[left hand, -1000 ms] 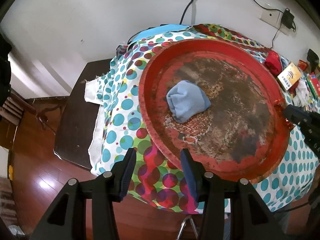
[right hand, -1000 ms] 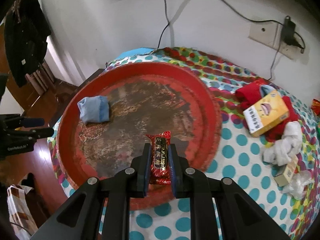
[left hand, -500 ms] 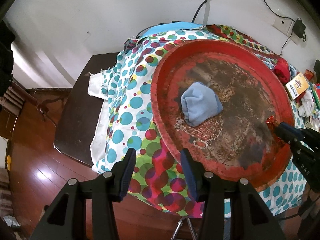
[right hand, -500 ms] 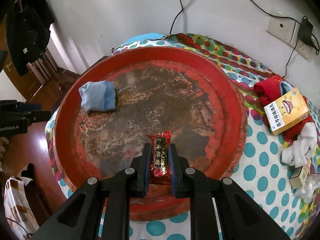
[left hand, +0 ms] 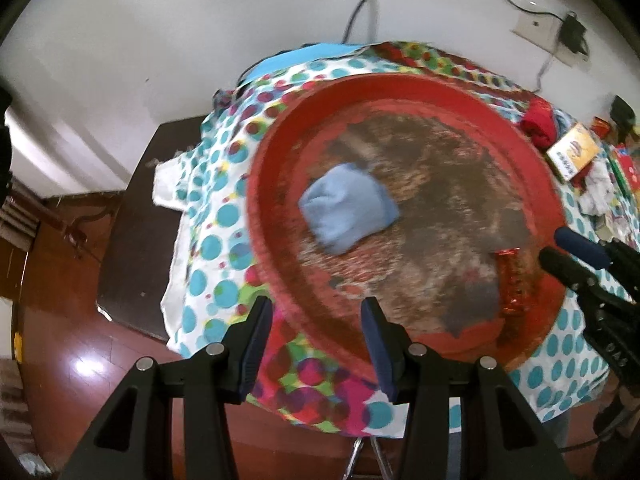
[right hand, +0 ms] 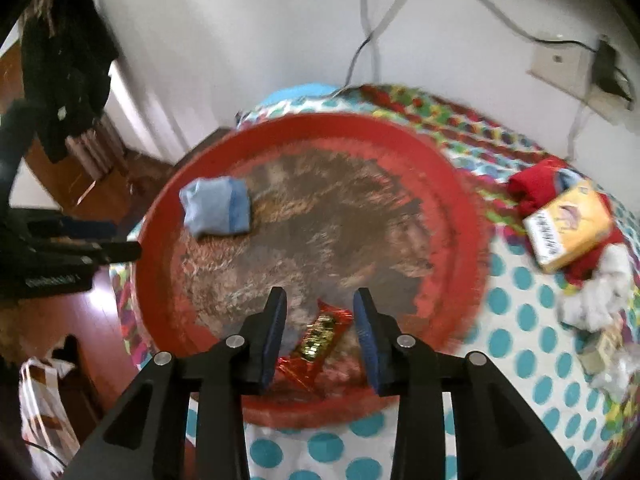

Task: Organize objects
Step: 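Carry the red-gold candy bar to the red tray and release it, then grasp the cream QR-code box with the left gripper while the right grasps the plastic bag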

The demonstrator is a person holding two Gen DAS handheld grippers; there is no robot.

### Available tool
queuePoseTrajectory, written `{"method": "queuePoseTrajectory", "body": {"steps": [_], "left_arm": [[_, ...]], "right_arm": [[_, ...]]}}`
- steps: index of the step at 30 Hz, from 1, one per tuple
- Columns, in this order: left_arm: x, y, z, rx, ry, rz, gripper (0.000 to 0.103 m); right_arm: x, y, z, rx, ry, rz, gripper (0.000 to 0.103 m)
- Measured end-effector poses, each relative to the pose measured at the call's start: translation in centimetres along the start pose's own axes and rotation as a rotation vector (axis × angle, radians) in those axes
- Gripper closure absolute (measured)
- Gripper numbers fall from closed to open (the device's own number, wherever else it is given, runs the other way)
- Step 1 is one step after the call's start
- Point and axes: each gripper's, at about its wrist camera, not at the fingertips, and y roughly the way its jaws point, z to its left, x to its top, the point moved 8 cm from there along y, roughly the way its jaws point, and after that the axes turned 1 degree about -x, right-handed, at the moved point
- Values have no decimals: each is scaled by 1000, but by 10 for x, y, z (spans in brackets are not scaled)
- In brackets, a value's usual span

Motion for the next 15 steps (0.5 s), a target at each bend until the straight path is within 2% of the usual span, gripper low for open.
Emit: {"method": "queuePoseTrajectory", "body": {"steps": [3, 6, 15], "left_arm": [[6, -4, -25, -20, 53, -14, 56], [12, -8, -61, -50, 120, -26, 56], [18, -12, -196, -160, 357, -46, 56]], "right_arm": [[-4, -21, -24, -26, 50, -30, 68], [-18, -44, -65, -86, 123, -44, 68], [-77, -91, -191, -272, 330, -37, 68]]}}
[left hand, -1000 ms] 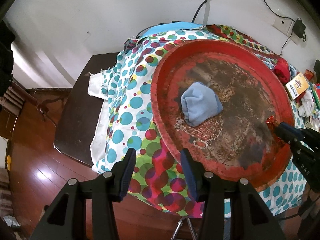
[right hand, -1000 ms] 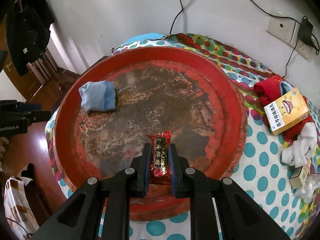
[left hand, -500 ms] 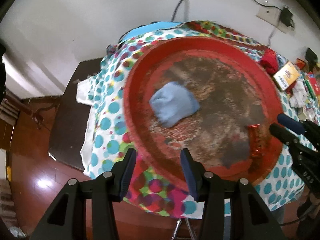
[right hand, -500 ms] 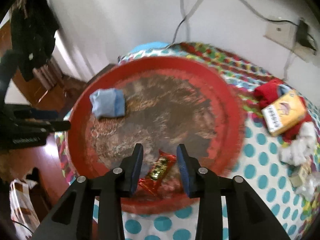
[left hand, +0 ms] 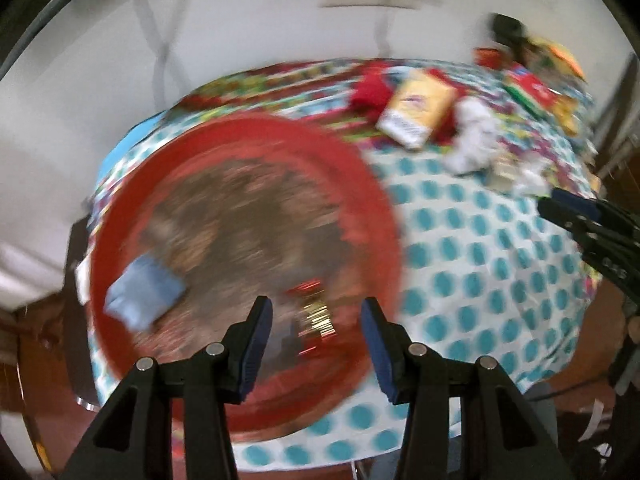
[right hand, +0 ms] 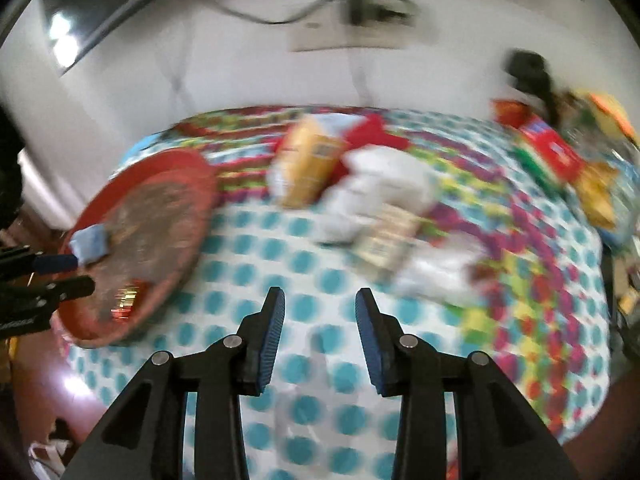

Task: Organize objects
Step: 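Grasp the cream QR-code box with the left gripper while the right grasps the plastic bag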

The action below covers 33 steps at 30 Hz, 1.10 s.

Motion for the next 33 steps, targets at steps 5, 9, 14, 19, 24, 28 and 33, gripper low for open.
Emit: {"method": "queuePoseTrajectory", "body": {"steps": [5, 9, 14, 19, 24, 28, 33], "left_arm": [[21, 17, -70, -93, 97, 20, 56], [32, 31, -113, -181, 145, 39, 56], [47, 57, -147, -241, 159, 68, 56], [62, 80, -161, -250, 144, 100, 56], [77, 87, -178, -262, 146, 99, 56], [84, 91, -193, -276, 160, 94, 56], [97, 101, -204, -258, 161, 100, 56]], "right_arm": [[-6, 5, -46, -41, 55, 9, 65], [-5, 17, -64, -48, 68, -1, 51], [4, 35, -74, -32, 66, -12, 43], [8, 58, -82, -12, 50, 0, 54], [4, 50, -104, -15, 82, -45, 59], [-8, 38, -122, 11, 125, -54, 59], [-19, 32, -128, 61, 167, -52, 59]]}}
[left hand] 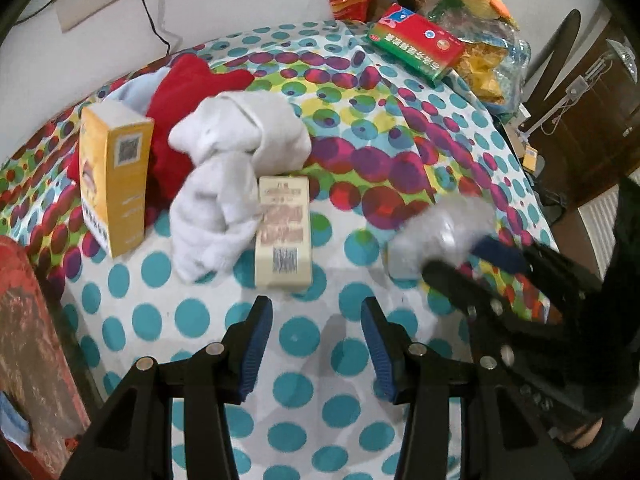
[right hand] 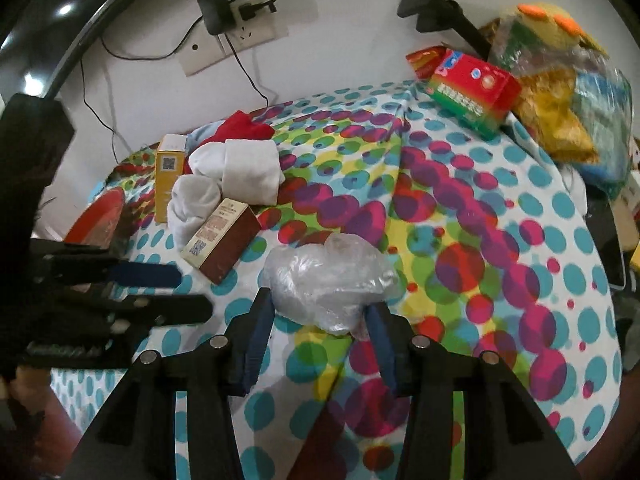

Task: Organize objects
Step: 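Grasp the cream QR-code box with the left gripper while the right grasps the plastic bag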

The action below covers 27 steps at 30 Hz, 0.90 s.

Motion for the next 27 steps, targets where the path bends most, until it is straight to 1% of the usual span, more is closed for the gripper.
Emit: {"method": "queuePoseTrajectory", "body": {"steps": [3, 8, 9, 11, 14, 17, 20, 23, 27], "left_arm": [[10, 5, 2, 28, -6, 0, 56], [20, 9, 7, 9, -52, -6, 56], [20, 9, 7, 12, -47, -3, 56], [22, 4, 7, 28, -23, -23, 56], [24, 0, 11, 75, 18, -38, 56], [29, 3, 12, 67, 48, -33, 56], [36, 12, 12, 65, 61, -4, 56], [41, 18, 8, 61, 64, 5, 56], [39, 20, 2, 72, 80, -20, 56]], "right_arm": [[-4, 1, -1, 22, 14, 6, 59], [-8, 3, -2, 36, 23, 4, 59], [-8, 3, -2, 34, 21, 3, 59], [-9, 3, -2, 38, 24, 0, 59], [-8, 3, -2, 47, 34, -4, 59], [-8, 3, -2, 51, 41, -8, 59], [-7, 3, 0, 50, 39, -9, 59], [-8, 2, -1, 49, 37, -9, 59], [-8, 2, -1, 47, 36, -9, 59]]}}
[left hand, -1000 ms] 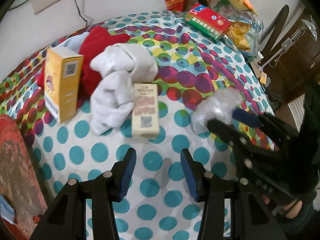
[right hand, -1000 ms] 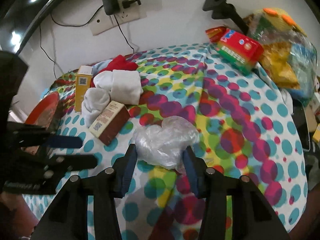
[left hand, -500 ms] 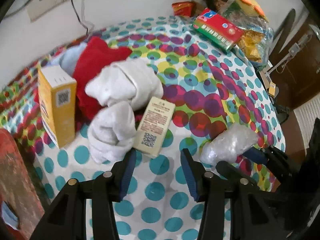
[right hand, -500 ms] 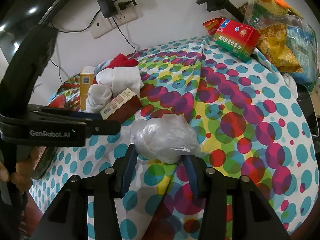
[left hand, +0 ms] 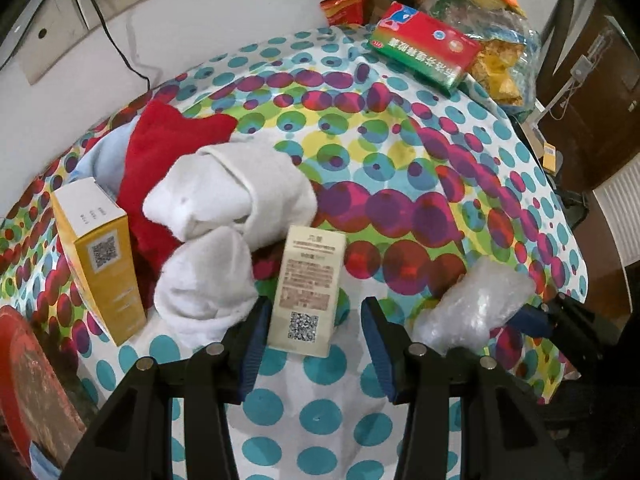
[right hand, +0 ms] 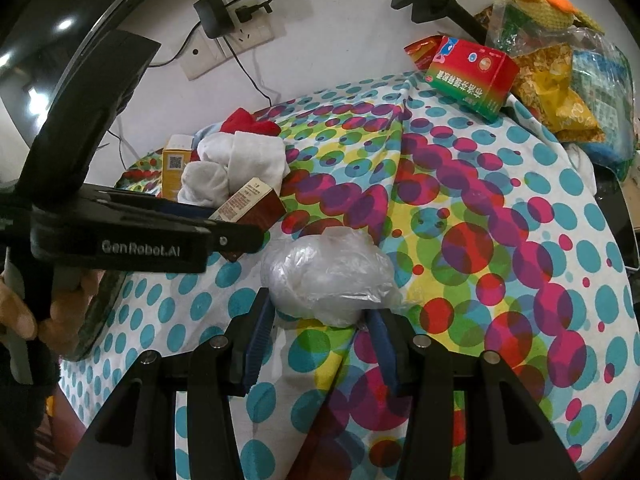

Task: Organize objects
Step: 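Grasp the cream QR-code box with the left gripper while the right grasps the plastic bag, then carry the cream box into the red tray and release it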

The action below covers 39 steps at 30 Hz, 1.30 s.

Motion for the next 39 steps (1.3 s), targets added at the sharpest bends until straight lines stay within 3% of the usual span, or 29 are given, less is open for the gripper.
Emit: {"method": "queuePoseTrajectory", "body": {"steps": [2, 3, 22, 39], "left_arm": [[-3, -1, 0, 4, -3, -7, 61], [-5, 0, 0, 5, -8, -4, 73], [-68, -44, 1, -11, -12, 8, 73], [-120, -102, 84, 57, -121, -54, 73]], "right_arm": [[0, -1, 0, -6, -1, -2, 59], [0, -1, 0, -11, -1, -2, 59], [-14, -13, 31, -55, -44, 26, 60], [-31, -23, 70, -102, -87, 51, 60]]}}
